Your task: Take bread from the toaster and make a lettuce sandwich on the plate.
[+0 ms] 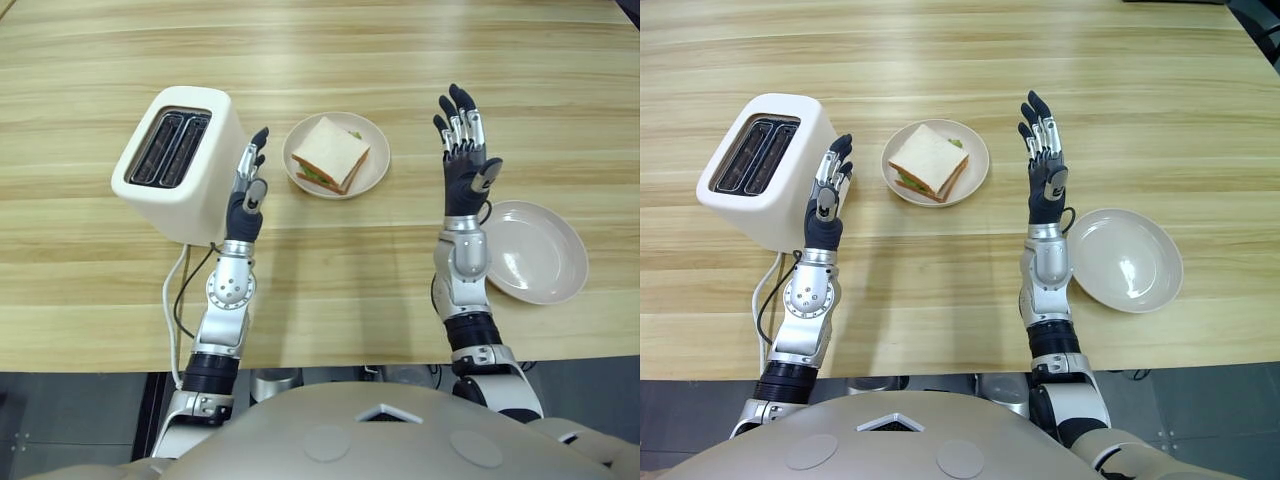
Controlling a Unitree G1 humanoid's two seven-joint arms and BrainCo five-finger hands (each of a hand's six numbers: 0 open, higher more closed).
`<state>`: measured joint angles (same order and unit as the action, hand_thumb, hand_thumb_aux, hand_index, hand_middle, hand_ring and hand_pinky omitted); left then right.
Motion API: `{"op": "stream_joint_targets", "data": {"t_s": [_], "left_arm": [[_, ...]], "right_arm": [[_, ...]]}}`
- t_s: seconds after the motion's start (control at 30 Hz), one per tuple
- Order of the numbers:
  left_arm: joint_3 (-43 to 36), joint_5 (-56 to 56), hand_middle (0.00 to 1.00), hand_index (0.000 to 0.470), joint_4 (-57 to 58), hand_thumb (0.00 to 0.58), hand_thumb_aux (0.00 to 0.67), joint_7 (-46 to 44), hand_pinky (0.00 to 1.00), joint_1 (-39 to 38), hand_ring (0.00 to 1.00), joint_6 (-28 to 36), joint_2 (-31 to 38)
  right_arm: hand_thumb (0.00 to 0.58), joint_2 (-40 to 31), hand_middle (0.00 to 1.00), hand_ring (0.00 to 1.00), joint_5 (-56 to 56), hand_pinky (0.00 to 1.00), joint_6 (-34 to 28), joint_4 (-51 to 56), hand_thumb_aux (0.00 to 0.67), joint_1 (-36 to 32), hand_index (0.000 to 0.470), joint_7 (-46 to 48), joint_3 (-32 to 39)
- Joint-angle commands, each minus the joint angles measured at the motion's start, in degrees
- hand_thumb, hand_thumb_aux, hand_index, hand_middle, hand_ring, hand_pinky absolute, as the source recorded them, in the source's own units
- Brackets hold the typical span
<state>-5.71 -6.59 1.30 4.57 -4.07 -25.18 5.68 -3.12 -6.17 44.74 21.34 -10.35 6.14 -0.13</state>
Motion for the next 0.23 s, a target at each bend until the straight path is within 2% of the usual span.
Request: {"op": "stream_joint_targets", "data": {"t_s": [0.03, 0.23], "left_arm": [[1.51, 2.13, 0.00, 0.000, 0.38, 0.000, 0.000, -1.01, 0.00, -0.16, 0.00, 1.47, -0.68], [1.74, 1.05, 0.00, 0.000, 0.15, 0.000, 0.000, -1.20, 0.00, -0.12, 0.00, 0.48, -0.84]], "right_arm": [[0.000, -0.26, 0.00, 0.00, 0.49, 0.00, -1.15, -0.86, 0.000, 0.89, 0.000, -0.33, -1.36], [0.000, -0.55, 0.00, 0.00, 1.17, 0.00, -2.11, -0.88, 0.000, 0.98, 0.000, -0.41, -2.17]]}}
